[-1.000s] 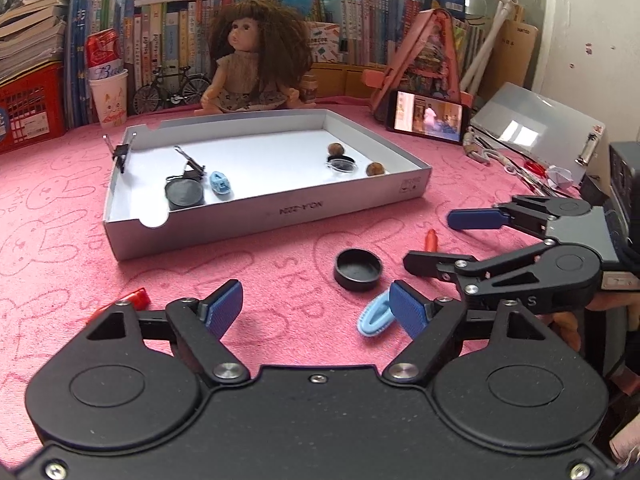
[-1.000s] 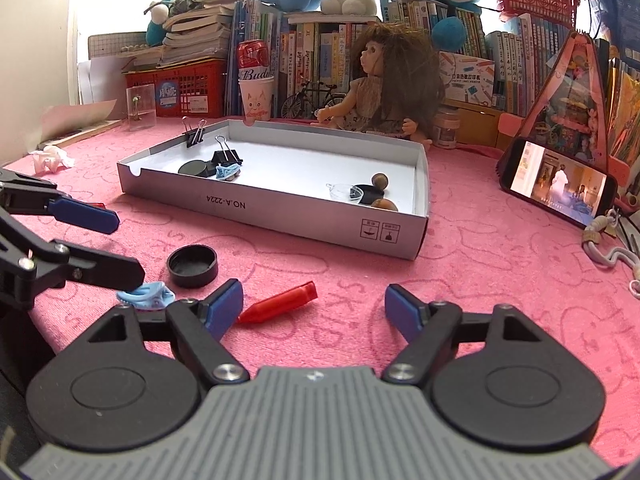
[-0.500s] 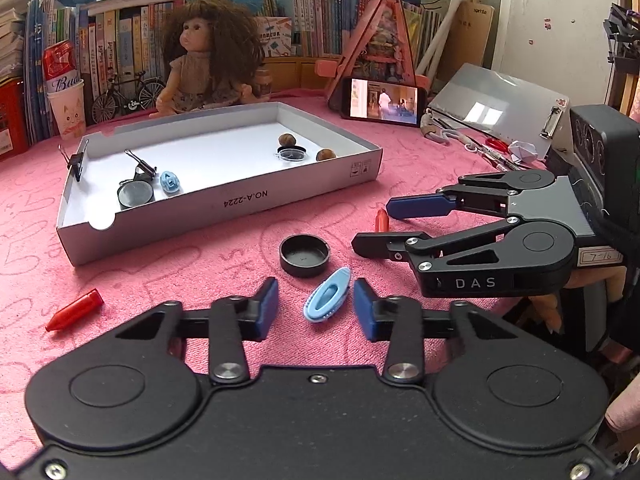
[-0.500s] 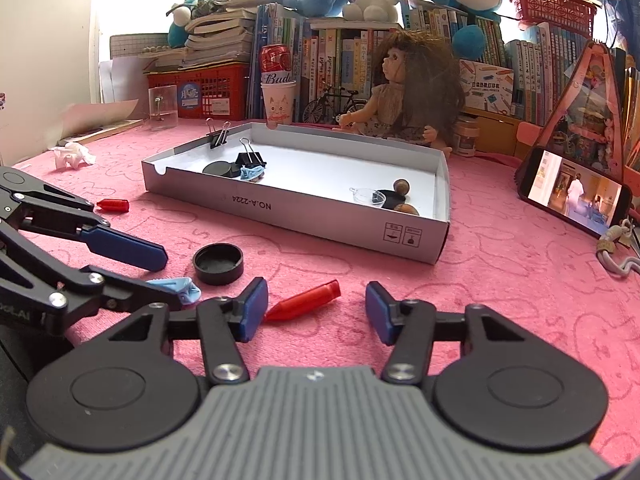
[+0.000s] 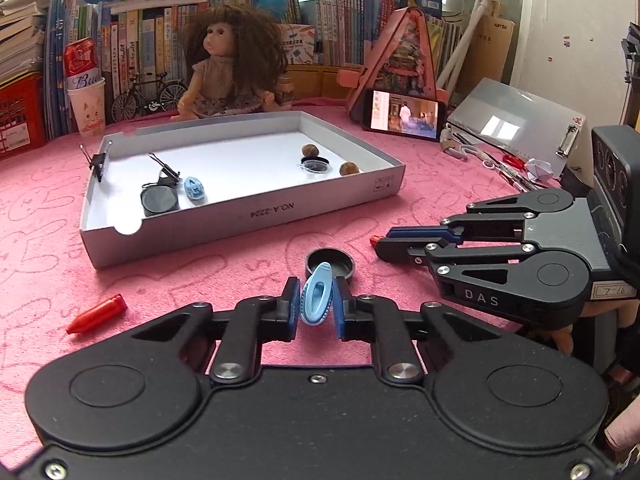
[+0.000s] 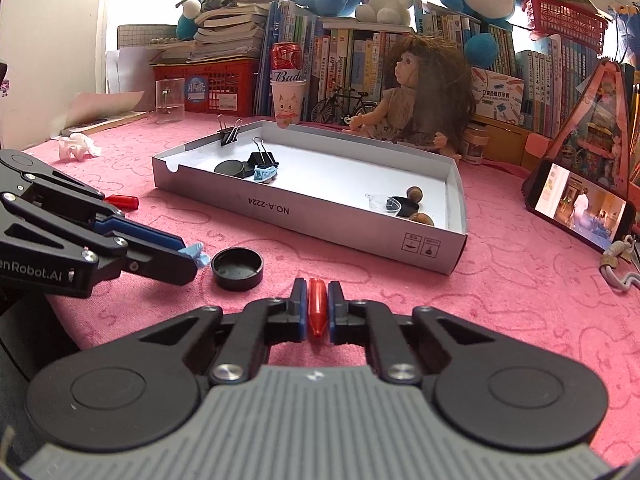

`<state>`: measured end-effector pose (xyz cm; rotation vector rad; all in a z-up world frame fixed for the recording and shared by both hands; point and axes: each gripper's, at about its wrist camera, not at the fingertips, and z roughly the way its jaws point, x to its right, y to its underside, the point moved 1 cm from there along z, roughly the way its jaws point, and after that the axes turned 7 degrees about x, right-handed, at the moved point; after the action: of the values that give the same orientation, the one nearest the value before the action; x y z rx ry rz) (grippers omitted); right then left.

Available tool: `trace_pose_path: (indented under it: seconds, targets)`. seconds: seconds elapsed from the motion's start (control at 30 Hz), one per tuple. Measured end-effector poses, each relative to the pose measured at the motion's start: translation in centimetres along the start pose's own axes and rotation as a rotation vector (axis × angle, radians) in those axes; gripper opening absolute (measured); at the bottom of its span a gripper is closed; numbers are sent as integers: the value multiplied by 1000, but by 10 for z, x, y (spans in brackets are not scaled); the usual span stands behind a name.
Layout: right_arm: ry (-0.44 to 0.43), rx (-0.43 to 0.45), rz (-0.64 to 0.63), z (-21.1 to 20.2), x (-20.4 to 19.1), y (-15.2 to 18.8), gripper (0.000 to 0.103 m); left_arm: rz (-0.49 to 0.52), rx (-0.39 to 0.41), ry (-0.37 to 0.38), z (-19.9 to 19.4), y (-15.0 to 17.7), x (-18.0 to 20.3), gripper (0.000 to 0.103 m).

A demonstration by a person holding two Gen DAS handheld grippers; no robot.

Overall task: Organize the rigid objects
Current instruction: 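Grasp the blue hair clip with the left gripper while the right gripper grasps a red crayon, then carry the blue hair clip with the left gripper while the right gripper carries the red crayon into the tray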

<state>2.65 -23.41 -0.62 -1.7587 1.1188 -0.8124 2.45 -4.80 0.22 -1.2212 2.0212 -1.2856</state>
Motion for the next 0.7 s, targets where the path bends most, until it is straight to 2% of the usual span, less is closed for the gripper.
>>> trace_pose_path:
  seconds: [0.23,0.7]
  targets:
    - [19,1,12,0,2,-4,13,-24,30,-40,-2,-9,-11,16]
    - [125,25,76,9,16,-29,13,-63,111,-127,3,-44,-38,16]
